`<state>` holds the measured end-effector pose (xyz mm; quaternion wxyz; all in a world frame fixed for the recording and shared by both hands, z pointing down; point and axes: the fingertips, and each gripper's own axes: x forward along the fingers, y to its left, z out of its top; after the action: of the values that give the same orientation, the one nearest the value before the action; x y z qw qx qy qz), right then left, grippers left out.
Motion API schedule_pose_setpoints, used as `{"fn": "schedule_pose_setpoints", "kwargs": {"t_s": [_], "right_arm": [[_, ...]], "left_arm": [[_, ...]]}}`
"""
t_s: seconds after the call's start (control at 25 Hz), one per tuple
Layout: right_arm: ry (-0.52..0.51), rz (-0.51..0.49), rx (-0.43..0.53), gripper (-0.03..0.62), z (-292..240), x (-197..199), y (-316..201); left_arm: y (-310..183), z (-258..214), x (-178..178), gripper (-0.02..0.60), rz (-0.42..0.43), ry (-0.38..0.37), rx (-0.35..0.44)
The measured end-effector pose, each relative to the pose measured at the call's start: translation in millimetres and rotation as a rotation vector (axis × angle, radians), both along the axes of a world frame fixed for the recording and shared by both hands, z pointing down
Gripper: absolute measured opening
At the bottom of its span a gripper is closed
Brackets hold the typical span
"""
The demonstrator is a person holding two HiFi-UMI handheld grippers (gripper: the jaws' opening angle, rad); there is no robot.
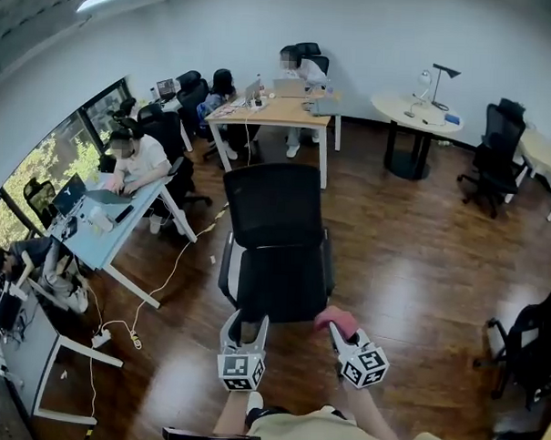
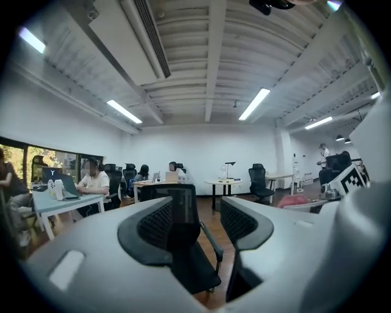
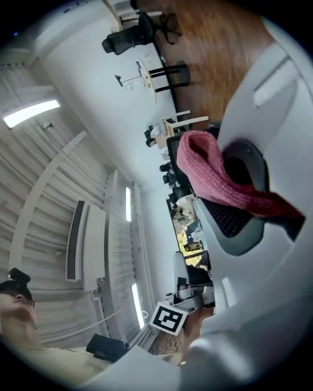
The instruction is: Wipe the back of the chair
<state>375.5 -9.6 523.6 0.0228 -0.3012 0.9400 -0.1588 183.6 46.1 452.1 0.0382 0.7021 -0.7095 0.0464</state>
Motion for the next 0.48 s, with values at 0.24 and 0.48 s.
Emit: {"fn": "schedule_pose_setpoints", "kwargs": {"t_s": [0.24, 0.48], "right_arm": [[0.024, 0.029, 0.219, 0.02, -93, -49, 25], [0.034, 0.038, 0.219, 0.02, -120, -109, 63]], "left_arm": [[24, -39, -8, 0.225, 0.062, 0.024, 0.109], [71, -55, -44, 0.222, 0.043, 0.046, 0.095]]}}
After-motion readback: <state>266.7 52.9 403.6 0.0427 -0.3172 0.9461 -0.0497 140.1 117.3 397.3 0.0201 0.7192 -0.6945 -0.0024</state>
